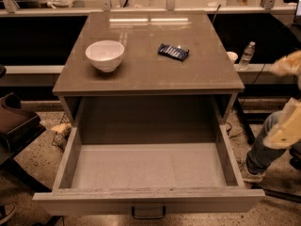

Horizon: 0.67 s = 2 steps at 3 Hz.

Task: Close top drawer

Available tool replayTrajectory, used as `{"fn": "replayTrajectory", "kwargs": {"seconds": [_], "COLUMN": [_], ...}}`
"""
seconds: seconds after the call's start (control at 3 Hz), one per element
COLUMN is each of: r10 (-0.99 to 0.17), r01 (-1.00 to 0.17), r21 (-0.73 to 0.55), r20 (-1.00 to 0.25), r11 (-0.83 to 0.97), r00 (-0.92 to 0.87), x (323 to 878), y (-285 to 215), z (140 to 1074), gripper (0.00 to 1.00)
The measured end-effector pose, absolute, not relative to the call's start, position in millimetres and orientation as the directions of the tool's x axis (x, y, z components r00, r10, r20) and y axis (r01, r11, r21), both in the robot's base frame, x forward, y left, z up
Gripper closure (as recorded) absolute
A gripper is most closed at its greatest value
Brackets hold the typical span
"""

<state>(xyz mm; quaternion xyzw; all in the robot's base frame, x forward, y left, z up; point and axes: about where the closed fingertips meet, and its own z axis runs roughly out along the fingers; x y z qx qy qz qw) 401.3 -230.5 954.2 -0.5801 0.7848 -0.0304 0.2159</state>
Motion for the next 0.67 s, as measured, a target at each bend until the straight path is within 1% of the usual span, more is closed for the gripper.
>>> {"fn": "replayTrajectory", "kwargs": {"seconds": [0.33, 0.67], "r10": [-0.902, -0.875], "r01": [-0.875, -0.86], "r21": [-0.313, -0.294], "r20": [-0.346, -0.386], "r11": [0.371, 0.416], "r00": [-0.258, -0.291], "x": [369.3, 317.7], "y": [-245.2, -260.5], "z": [910.8, 838.0], "gripper": [0.4, 0.71]}}
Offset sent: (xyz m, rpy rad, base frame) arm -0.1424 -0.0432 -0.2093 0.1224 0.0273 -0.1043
